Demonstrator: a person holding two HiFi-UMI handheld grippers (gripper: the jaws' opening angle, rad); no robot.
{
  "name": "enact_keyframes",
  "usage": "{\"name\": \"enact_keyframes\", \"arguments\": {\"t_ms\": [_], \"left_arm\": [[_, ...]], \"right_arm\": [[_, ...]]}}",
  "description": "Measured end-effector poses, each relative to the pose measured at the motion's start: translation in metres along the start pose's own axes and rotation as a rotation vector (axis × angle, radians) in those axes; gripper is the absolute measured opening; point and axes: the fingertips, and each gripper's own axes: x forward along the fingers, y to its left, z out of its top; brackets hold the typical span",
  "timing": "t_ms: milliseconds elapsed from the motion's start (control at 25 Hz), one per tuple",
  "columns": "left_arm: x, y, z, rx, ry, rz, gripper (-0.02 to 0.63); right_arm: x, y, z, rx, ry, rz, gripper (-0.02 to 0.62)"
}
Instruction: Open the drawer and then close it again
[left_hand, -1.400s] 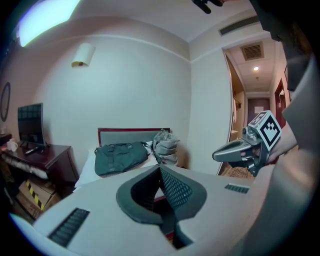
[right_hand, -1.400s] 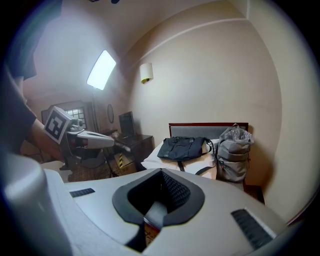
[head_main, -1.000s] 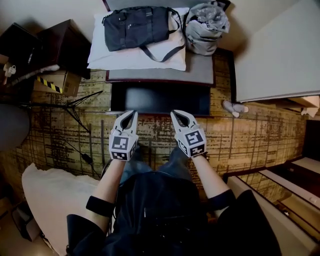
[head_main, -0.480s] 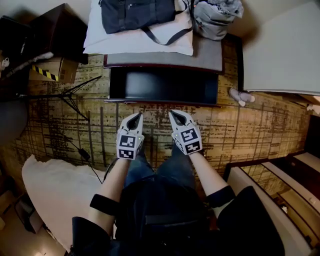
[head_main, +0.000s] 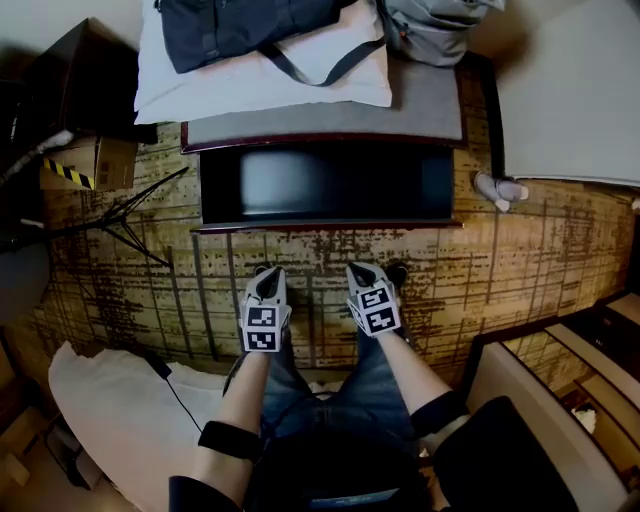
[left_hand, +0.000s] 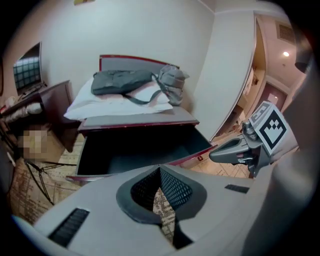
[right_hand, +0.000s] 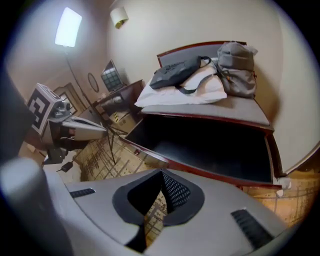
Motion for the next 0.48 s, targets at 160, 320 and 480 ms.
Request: {"name": "enact_keyframes", "arguments": {"t_ms": [160,320,480], "left_arm": [[0.052,0.009,-0.041,-0.038,0.045,0.011,0.002],[0.1,0.025,-0.076,-0.034,0.09,0.038,0.002],[0.145,0.038,-0.097,-0.053,0.12,0.062,0.002]], "right_arm": [[0.049,-0.042,-0.037,0.05,0.047,-0.052,0.0],[0.091,-0.085,-0.067,0.106,0.079,-0.091,0.0],[0.121,-0.124,-0.096,0.151,0.107,-0.124,0.0]]}}
